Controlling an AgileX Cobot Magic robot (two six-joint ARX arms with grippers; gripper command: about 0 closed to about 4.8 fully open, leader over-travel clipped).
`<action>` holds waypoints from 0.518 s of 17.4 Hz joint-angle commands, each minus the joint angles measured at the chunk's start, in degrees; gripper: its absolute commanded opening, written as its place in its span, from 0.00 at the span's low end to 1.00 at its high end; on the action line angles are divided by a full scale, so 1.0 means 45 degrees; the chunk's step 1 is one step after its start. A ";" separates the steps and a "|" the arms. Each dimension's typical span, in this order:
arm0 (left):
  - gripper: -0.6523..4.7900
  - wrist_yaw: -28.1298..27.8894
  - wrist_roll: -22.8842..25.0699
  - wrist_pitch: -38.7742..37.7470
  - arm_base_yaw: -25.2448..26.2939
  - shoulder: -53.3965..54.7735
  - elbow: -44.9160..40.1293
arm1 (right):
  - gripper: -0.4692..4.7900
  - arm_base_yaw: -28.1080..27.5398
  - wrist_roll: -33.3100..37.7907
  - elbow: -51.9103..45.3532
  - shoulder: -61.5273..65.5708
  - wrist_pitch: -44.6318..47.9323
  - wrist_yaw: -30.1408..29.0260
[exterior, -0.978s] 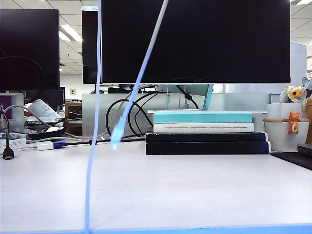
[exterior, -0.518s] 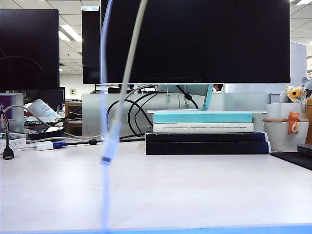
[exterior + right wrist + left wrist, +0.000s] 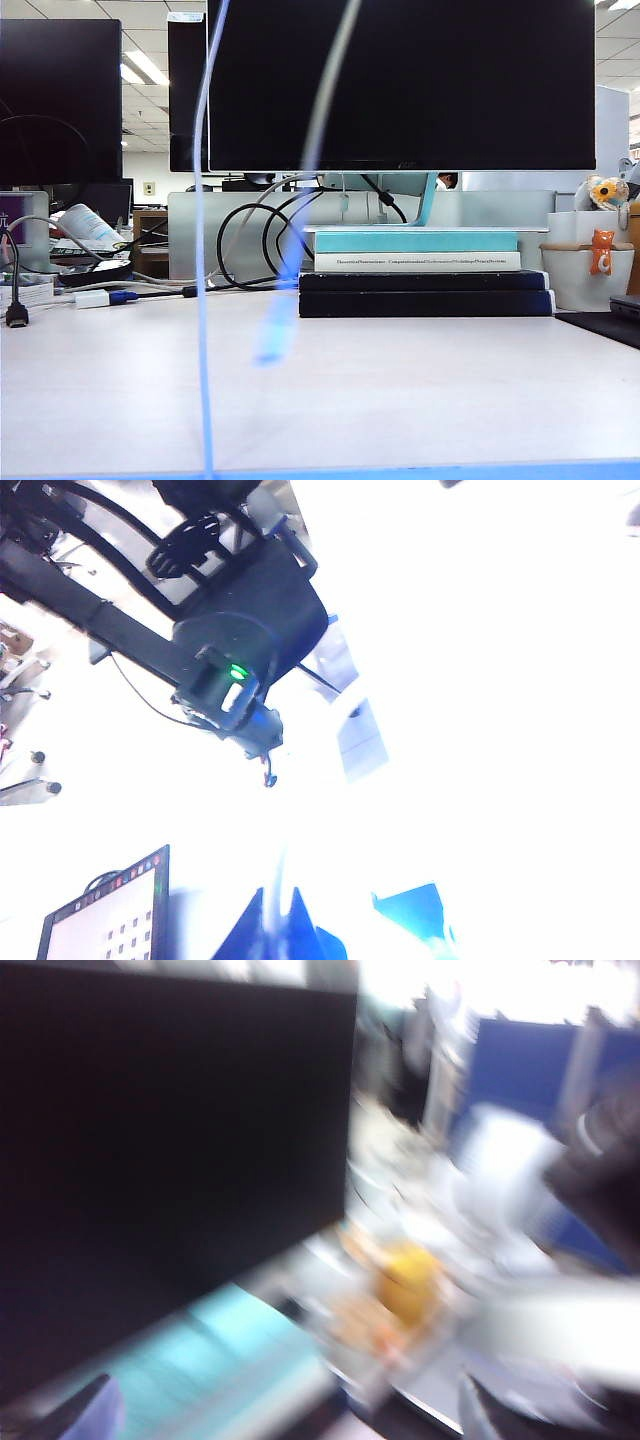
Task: Unfold the white charging cable into a straight cable.
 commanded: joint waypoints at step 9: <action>1.00 -0.0510 0.0063 -0.2327 0.0262 -0.1768 0.0039 | 0.08 -0.0602 0.3021 0.3070 0.0656 0.7329 0.3099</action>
